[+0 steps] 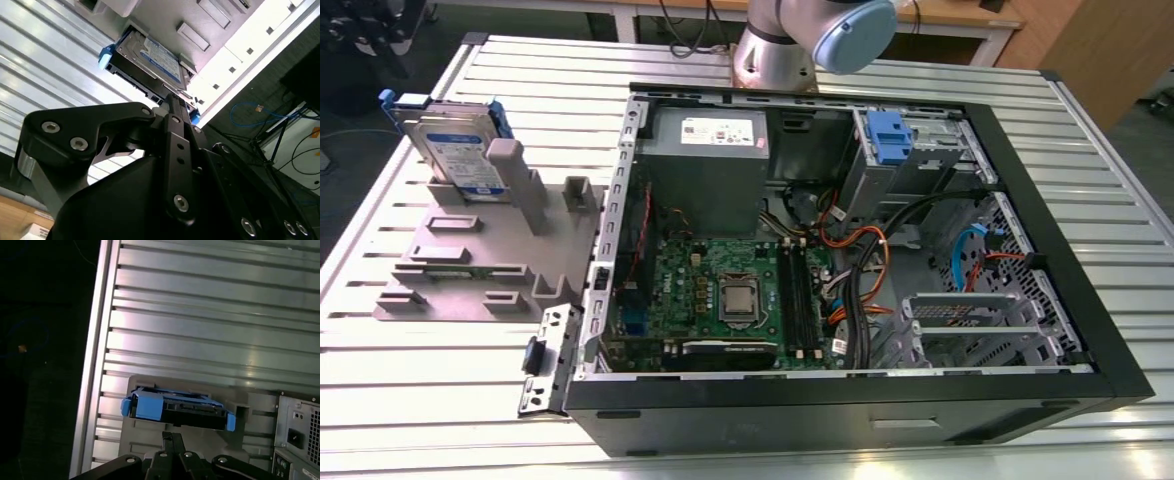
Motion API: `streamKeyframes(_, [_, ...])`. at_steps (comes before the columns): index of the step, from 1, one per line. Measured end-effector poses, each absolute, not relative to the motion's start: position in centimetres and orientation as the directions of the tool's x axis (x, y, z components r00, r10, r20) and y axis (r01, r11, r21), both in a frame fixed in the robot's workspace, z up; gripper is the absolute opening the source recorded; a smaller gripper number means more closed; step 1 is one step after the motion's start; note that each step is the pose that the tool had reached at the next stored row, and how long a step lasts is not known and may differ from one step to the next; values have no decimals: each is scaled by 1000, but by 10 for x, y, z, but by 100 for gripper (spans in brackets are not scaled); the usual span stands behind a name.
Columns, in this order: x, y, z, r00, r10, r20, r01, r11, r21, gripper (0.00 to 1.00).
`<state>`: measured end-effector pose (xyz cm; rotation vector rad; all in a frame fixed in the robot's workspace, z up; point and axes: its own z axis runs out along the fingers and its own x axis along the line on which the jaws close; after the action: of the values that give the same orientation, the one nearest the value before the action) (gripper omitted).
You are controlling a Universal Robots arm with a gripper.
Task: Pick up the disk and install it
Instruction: 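Pick up the disk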
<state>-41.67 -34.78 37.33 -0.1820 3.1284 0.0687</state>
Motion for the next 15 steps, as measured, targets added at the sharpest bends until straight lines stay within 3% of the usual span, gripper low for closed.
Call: streamKeyframes(15, [-417, -348, 373, -940, -340, -10, -340, 939, 43, 11])
